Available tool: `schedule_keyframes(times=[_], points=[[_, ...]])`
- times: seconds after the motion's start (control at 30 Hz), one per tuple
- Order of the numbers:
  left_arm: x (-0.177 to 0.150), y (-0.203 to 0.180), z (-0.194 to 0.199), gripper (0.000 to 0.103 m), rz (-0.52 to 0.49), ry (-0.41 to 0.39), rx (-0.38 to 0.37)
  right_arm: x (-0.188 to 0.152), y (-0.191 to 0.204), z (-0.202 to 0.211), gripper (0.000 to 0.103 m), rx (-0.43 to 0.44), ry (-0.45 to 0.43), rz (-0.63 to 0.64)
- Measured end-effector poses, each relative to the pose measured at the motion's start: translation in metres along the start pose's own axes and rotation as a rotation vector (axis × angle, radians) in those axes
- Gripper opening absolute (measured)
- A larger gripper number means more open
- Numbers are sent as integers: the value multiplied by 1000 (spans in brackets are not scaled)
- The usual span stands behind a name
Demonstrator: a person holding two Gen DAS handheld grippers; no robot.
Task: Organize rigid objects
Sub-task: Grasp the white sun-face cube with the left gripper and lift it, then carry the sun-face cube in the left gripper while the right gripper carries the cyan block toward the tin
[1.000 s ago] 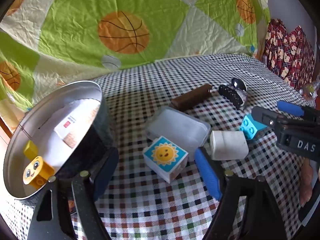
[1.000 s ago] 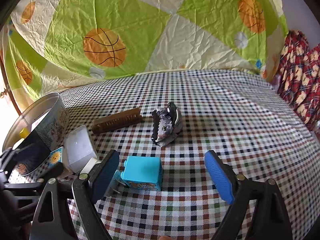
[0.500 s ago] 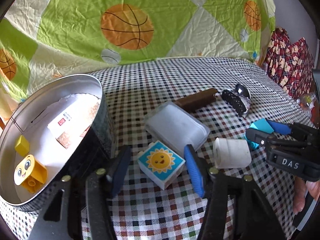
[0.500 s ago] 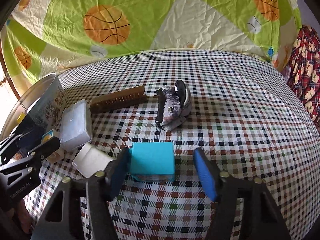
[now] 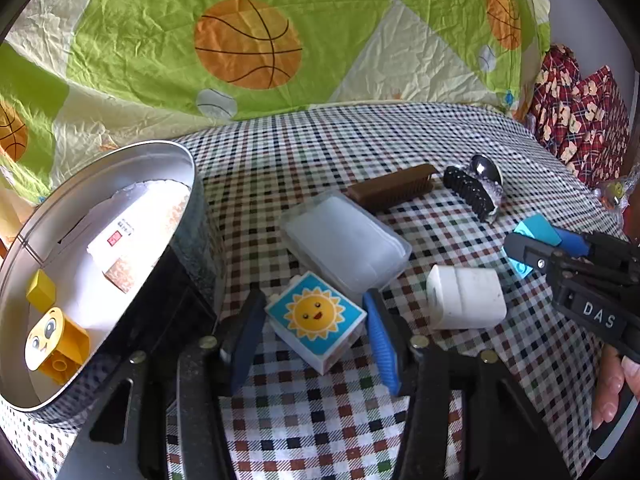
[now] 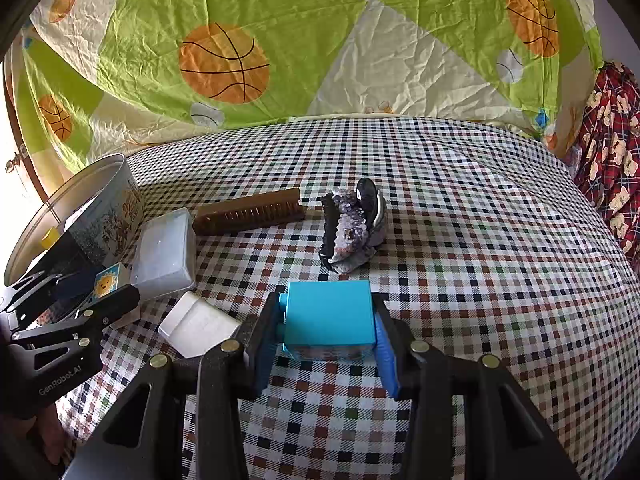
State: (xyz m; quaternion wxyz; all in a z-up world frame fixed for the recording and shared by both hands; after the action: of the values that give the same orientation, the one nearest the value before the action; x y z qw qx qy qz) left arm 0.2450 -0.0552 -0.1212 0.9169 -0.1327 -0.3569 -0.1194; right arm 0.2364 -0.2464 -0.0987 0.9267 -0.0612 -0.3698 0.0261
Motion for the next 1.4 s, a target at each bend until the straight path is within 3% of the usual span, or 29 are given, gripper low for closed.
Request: schedule_keyframes(times=[0.27,0.73,1.4], points=[[2,0,5,49,1,-16,-5,3,3,6,45,-31,-35,20],[12,6,34,49,9,-154,40,7,-1,16,45,-34,-75,6],[15,8,65,49,0,-290,118,12,-5,34,45,-25,-167,-18]])
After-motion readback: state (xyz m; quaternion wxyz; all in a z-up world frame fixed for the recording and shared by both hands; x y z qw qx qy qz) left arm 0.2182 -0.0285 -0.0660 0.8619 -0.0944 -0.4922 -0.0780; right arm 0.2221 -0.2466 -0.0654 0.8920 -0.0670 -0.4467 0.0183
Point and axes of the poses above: each gripper's, at about its wrist camera, not at the fingertips, and z roughly against the way its jaws point, y to its left, x to its top, the point moved 9 cm from there along -z, roughly the way its jaws point, and after that the axes turned 15 degrees about -x, right-handed, at the moved point
